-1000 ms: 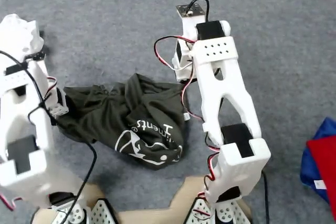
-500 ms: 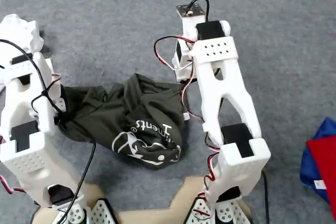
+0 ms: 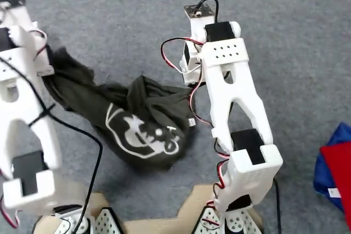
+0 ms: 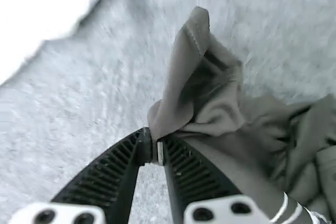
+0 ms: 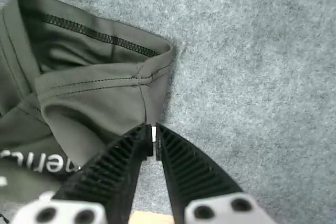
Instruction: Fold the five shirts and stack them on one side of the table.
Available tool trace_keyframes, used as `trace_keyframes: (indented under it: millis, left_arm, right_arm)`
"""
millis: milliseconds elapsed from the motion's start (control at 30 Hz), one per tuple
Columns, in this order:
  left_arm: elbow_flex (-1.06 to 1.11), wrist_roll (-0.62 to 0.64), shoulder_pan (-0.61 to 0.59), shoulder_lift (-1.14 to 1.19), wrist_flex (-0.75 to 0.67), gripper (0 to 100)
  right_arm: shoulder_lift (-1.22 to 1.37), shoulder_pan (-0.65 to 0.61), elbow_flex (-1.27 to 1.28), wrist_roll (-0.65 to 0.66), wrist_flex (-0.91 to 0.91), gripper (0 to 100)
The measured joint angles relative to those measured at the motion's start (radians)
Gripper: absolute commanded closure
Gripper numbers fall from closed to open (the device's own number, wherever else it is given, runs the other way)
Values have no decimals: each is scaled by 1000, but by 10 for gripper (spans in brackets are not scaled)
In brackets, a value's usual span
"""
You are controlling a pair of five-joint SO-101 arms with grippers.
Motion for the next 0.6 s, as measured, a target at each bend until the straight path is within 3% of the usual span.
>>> trace_keyframes:
  millis: [200, 400, 600]
  left_arm:
    - [-28, -3, -12, -84, 55, 981]
    - [106, -63, -20, -92, 57, 981]
    - [253, -63, -23, -92, 57, 981]
  right_arm:
    - [5, -94, -86, 0, -11, 968]
    - [107, -195, -241, -81, -35, 963]
    - [367, -247, -468, -153, -32, 805]
